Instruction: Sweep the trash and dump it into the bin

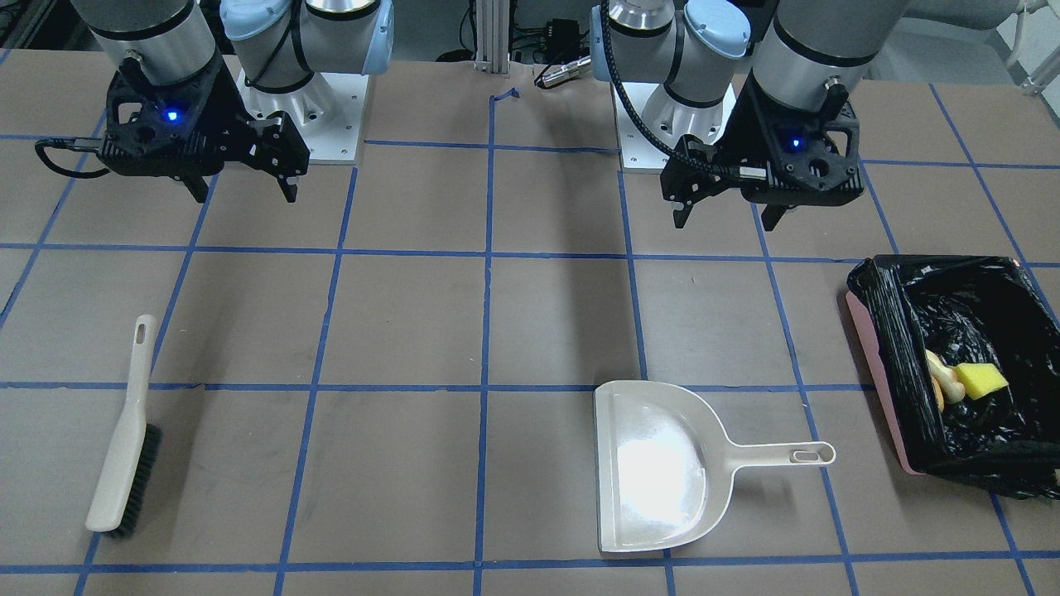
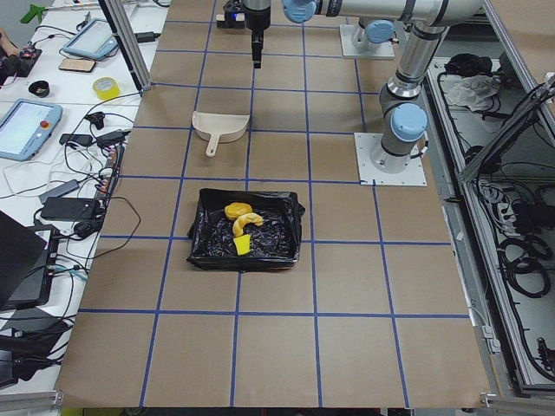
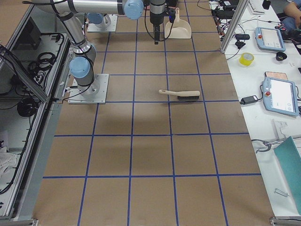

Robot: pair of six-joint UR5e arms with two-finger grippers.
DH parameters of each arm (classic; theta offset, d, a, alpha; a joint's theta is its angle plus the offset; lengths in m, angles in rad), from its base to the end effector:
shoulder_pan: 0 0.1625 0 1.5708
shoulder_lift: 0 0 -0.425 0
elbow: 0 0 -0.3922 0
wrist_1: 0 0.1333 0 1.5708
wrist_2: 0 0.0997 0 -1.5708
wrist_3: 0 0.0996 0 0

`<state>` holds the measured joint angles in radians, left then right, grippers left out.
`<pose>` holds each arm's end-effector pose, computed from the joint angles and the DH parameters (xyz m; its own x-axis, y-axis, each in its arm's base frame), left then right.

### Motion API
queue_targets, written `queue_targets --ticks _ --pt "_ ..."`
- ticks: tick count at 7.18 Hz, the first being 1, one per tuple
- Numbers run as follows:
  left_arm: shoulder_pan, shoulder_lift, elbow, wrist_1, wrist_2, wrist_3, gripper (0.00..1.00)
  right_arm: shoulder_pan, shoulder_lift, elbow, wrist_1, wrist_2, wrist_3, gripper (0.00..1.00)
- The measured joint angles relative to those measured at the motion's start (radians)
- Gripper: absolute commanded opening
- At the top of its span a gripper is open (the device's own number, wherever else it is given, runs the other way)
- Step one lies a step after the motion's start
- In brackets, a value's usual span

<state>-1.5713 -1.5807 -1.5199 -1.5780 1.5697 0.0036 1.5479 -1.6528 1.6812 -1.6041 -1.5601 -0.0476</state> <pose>-0.1337 -0.4990 0.5074 -1.0000 0.0041 0.0010 0.0041 0.9994 -0.0338 0.1239 -0.4604 0.4758 -0.9996 -0.0248 -0.0104 -0.0247 0.9997 -0.0054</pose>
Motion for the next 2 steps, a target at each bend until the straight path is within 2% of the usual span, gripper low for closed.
queue_targets --ticks 2 --pt "0.0 0.023 -0.019 0.0 0.0 0.008 1.0 0.0 0.002 0.0 0.0 0.0 -0.004 1.0"
